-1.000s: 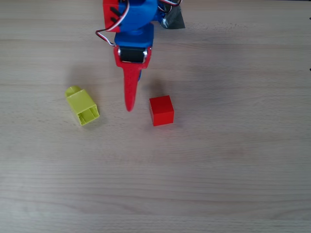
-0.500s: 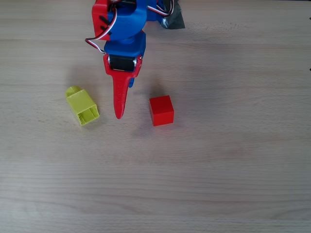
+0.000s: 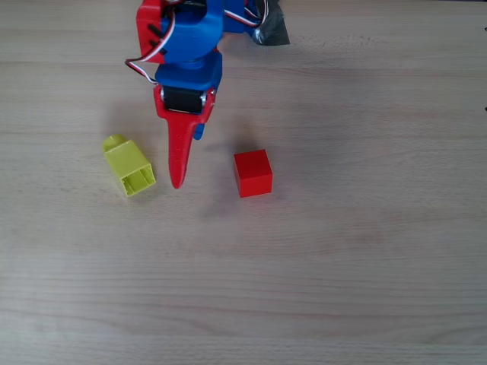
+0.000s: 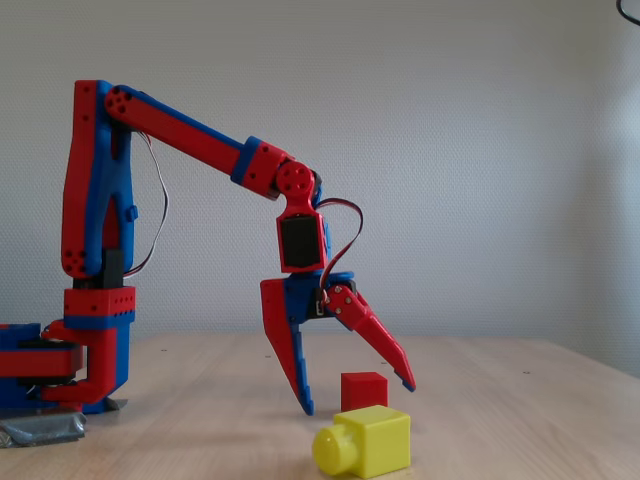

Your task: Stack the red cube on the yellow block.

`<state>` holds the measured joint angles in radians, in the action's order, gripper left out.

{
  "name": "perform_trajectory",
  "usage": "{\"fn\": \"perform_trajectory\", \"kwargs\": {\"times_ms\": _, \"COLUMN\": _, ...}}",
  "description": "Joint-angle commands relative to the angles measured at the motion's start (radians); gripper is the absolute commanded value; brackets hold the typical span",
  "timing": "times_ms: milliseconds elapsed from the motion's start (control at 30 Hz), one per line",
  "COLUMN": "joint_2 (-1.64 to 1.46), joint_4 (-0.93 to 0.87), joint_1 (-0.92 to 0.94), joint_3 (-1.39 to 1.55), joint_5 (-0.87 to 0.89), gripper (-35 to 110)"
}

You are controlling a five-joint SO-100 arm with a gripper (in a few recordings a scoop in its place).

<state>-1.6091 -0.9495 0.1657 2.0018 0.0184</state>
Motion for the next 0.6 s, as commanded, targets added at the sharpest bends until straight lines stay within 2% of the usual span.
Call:
{"fn": "perform_trajectory", "kwargs": {"times_ms": 0, "joint_2": -0.043, "joint_4": -0.020, "joint_1": 0.021, "joint_3": -0.055, "joint_5": 0.002, "gripper": 41}}
{"fn": "perform_trajectory", "kwargs": {"times_ms": 300, "joint_2": -0.061, "joint_4": -0.006, "joint_1": 0.009, "joint_3": -0.041, "joint_5": 0.006, "gripper": 41}}
{"fn": "perform_trajectory", "kwargs": {"times_ms": 567, "joint_2": -0.067, "joint_4": 0.072, "joint_1": -0.121, "joint_3": 0.060, "joint_5": 0.026, "gripper": 42}}
